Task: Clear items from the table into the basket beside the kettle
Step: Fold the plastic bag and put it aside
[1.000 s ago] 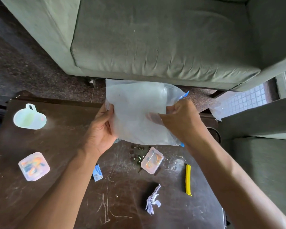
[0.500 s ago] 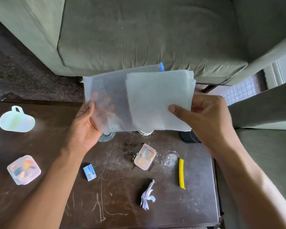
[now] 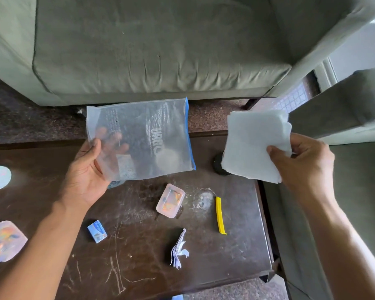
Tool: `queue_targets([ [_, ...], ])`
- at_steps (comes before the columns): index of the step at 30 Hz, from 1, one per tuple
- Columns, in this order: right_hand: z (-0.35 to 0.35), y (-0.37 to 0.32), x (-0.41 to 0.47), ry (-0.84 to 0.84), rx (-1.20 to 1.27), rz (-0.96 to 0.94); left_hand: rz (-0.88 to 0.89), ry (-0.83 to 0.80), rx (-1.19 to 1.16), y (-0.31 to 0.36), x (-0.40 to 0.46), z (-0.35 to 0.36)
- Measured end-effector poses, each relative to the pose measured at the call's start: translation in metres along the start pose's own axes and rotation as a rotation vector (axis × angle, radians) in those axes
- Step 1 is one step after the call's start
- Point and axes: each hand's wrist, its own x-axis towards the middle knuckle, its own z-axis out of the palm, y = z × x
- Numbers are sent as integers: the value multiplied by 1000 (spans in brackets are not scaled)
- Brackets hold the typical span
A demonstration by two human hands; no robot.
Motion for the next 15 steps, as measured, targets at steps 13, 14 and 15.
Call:
queue_targets([
  [13,-1,13,7,-94,0,60,-46,9,50,-24,-5,24],
  [14,0,16,9,-93,1,76,-49,10,52,-25,-5,26],
  [15,1,19,11,-88,-3,88,-53,11,51,-26,-5,27],
])
